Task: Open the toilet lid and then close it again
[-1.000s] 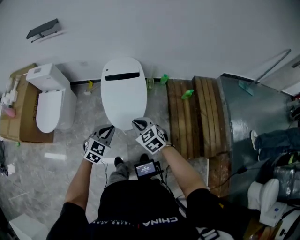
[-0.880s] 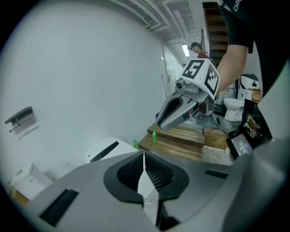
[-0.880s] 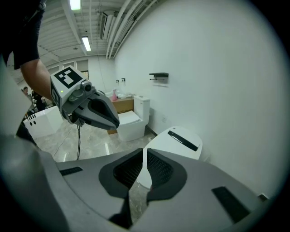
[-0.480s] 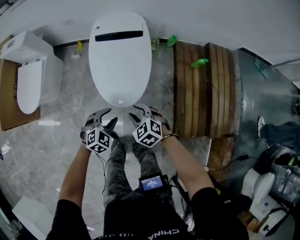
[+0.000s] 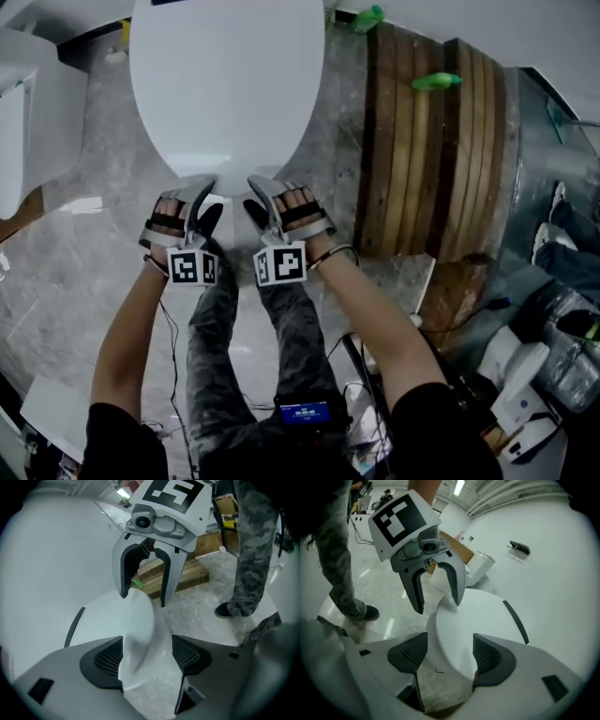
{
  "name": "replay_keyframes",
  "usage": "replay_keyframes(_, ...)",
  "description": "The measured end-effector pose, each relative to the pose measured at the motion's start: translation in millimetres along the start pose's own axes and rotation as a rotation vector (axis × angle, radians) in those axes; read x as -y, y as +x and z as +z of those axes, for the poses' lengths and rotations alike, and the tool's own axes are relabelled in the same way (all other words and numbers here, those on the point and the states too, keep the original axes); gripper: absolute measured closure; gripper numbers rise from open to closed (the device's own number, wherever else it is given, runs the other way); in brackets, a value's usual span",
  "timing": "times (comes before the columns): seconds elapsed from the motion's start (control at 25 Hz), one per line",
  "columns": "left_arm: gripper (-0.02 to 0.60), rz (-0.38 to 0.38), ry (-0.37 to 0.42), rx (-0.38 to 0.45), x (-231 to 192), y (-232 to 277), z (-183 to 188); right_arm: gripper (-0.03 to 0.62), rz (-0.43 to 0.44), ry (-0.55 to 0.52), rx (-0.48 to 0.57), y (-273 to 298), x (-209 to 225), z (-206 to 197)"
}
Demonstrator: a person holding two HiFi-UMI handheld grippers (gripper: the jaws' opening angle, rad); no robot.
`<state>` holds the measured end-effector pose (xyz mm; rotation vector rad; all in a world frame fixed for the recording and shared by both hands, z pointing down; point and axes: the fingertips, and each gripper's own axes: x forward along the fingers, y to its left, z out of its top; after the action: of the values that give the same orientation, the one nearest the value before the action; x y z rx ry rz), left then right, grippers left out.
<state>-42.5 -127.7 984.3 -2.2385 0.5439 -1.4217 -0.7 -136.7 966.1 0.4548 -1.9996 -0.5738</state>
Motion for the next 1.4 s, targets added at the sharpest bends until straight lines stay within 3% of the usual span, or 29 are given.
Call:
replay_keyframes(0.24, 0.272, 0.123, 0.047, 0.024, 0.0, 22.3, -6.1, 0.273, -0.097, -0.135, 0.016, 29.1, -11.3, -8.6)
replay_keyframes(0.4, 0.269, 0.145, 0.089, 0.028, 0.4, 23.4, -6.9, 0.263, -0.122, -0.223, 0.017, 44.3, -19.4, -6.5)
replay_keyframes(0.64, 0.256, 0.103, 0.076, 0.031, -4.5, 19.6, -1.5, 0.221, -0.069, -0.136, -0.002, 40.5, -9.0, -6.8)
replay_keyframes(0.88, 0.252, 0.101, 0.063, 0.09, -19.0, -15.2, 13.0, 0.21, -0.015, -0.101, 0.019, 10.9, 9.6, 13.4)
replay_keyframes(1.16, 0.253, 0.19, 0.035, 0.188, -73.8, -99.2, 50.4, 0.21, -0.017, -0.115, 0.082, -64.7, 66.7, 54.9)
replay_keyframes(1.4, 0.253, 0.288, -0.023, 0.218, -147.2, -154.1, 80.5, 0.21, -0.067, -0.076, 0.163, -132.6, 153.5, 99.4)
